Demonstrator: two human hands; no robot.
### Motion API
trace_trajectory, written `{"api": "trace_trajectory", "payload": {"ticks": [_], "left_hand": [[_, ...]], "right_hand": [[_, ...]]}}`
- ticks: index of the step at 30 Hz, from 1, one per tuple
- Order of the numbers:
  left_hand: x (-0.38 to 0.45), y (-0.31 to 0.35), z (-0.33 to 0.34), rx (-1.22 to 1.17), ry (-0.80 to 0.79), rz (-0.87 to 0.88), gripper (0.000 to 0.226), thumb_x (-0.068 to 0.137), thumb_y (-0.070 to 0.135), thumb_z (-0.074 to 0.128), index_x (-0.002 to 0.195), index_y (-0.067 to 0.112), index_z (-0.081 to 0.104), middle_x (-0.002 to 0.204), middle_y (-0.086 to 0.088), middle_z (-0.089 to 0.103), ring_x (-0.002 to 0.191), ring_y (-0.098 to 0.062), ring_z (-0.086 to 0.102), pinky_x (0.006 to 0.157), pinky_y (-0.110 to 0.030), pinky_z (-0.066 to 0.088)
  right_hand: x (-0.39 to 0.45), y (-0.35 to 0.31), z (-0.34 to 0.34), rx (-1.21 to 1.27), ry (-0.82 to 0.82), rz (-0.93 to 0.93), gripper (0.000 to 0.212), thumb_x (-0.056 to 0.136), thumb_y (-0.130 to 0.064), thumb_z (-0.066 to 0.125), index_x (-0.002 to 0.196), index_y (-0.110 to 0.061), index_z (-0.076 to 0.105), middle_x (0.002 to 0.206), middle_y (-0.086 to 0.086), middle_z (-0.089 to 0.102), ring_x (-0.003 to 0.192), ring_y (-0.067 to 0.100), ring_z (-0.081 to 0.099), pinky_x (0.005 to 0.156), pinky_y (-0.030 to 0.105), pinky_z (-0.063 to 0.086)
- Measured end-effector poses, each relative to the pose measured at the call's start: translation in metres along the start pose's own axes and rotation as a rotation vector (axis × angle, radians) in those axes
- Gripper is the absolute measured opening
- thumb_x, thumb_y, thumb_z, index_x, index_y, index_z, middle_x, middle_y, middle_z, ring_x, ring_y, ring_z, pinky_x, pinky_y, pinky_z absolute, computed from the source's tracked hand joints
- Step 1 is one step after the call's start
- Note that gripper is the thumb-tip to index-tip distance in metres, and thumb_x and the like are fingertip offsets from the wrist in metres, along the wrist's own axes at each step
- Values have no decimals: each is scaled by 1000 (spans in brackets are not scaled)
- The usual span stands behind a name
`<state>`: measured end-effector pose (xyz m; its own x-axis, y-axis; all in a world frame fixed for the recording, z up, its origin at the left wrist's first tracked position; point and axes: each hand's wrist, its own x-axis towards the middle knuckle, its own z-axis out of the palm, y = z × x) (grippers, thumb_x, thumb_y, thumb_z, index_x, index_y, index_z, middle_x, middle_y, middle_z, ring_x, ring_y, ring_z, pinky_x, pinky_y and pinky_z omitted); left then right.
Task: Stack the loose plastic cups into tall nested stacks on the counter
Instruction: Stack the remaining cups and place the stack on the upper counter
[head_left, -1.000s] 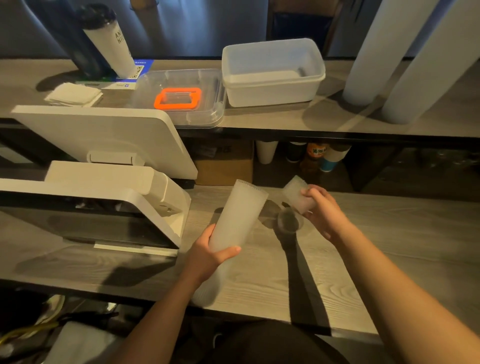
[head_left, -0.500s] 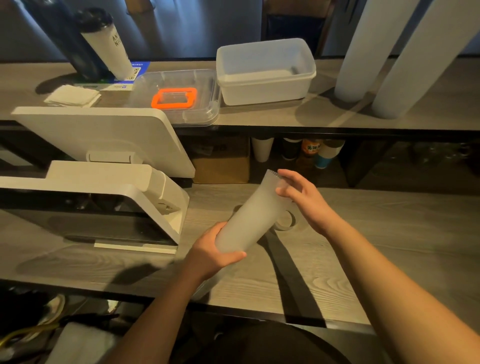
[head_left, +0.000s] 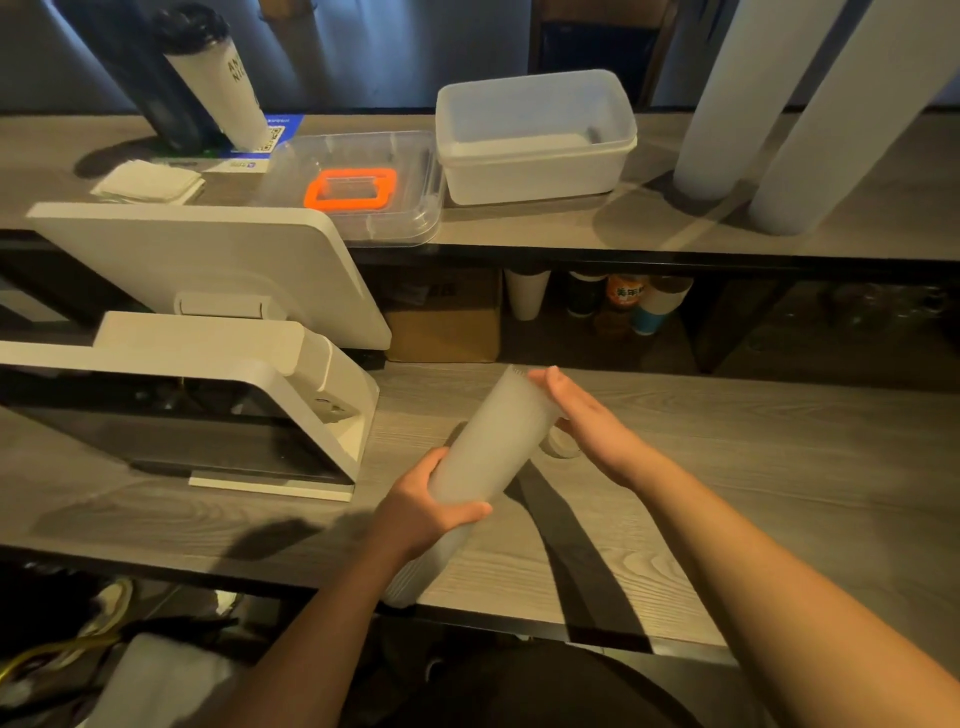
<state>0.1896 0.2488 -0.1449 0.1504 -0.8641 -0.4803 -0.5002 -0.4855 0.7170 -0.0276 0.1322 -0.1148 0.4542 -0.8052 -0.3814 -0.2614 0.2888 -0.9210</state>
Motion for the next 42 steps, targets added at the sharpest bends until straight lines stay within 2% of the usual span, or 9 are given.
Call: {"api": "trace_trajectory", "payload": {"ticks": [3,6,13,19,24,26,29,37,42], "left_hand": [[0,-1,1,-35,8,-43,92,51,65,81,133,35,50,117,11,58,104,-12,59,91,-43,55],[3,-2,2,-88,31,-75,96,50,66,81,135,33,50,118,10,60,105,-13,60,91,-44,56],[4,9,0,-135,37,-71,87,58,51,81,136,27,49,116,9,59,100,-8,58,73,-26,50],[1,16,-3,-142,33,-71,81,55,52,75,127,34,42,108,18,53,94,0,54,65,-19,43],[6,7,-3,-133,33,-97,84,72,37,86,142,24,42,123,4,54,99,-3,53,70,-22,45],[8,7,-4,-94,36,-96,81,76,33,84,144,22,40,123,4,53,96,-2,52,68,-20,42],[10,13,-5,-25,24,-75,84,77,36,83,146,23,38,122,5,50,93,-3,49,64,-16,38],[13,26,-6,62,-53,7,86,73,40,86,145,27,40,119,10,49,96,-3,51,67,-15,39],[14,27,-7,72,-75,24,87,72,42,86,144,29,40,122,8,49,106,-10,51,74,-21,43]], "right_hand": [[17,16,-9,28,175,90,79,90,-78,37,150,-27,41,152,-4,46,134,12,45,116,38,33],[30,43,-21,-166,357,158,69,91,-60,59,147,-23,42,147,5,49,127,21,51,104,39,46],[47,90,-38,-601,227,225,116,69,-40,89,158,-25,17,162,5,26,148,30,27,117,52,33],[63,101,-43,-711,82,192,104,66,-36,91,149,-34,29,151,-1,38,137,27,40,110,49,43],[65,87,-40,-212,217,206,63,85,-32,77,139,-23,46,132,1,53,107,18,58,82,28,55],[60,70,-40,59,273,169,43,91,-42,69,127,-21,57,127,5,60,104,18,61,88,32,54],[51,42,-46,293,238,99,45,94,-53,58,126,-21,62,123,8,68,113,24,65,98,40,53],[26,-6,-44,199,172,-117,49,92,-57,58,128,-24,65,122,1,68,117,19,62,99,37,50],[15,-9,-38,13,218,-162,47,89,-53,62,132,-34,57,129,-10,57,120,4,50,91,22,42]]}}
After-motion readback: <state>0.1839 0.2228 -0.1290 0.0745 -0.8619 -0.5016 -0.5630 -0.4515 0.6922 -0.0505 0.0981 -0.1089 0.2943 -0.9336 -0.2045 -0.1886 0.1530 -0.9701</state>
